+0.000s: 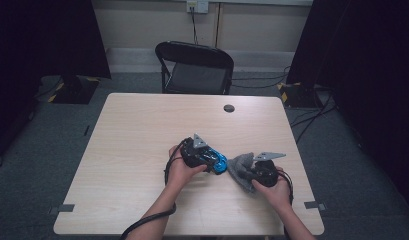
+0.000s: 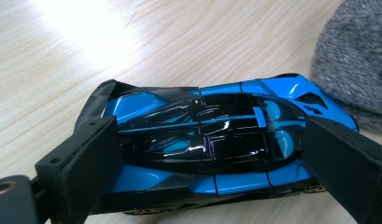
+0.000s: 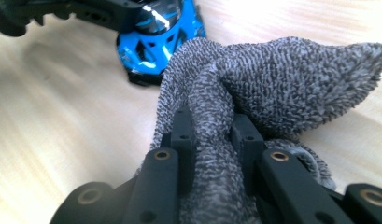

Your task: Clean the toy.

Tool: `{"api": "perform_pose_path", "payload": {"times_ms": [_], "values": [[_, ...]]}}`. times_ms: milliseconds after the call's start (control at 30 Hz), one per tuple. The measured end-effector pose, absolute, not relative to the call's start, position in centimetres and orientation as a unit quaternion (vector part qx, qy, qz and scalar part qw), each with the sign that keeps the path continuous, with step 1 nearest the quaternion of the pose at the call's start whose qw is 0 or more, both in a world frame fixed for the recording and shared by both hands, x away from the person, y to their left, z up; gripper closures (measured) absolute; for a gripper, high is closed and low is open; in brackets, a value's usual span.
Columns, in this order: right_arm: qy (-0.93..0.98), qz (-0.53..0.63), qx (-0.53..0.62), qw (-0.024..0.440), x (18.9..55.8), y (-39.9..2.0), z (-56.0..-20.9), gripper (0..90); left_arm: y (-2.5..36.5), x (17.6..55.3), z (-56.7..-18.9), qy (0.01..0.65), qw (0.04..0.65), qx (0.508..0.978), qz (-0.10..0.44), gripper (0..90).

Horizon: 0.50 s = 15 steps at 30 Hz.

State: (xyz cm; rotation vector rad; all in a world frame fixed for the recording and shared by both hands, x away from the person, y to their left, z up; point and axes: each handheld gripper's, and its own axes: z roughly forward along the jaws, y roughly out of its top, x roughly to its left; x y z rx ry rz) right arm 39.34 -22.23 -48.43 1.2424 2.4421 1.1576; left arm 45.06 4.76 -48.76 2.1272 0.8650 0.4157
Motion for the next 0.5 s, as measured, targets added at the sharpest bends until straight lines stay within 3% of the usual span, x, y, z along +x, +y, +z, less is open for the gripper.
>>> {"api": "perform_pose_path", "payload": {"times_ms": [500], "values": [[0.828,0.401,0.389,0.056,37.3,-20.7,-48.8,75.2,4.7,45.0,-48.8,0.342,0.391,0.838,0.167,4.0]]}}
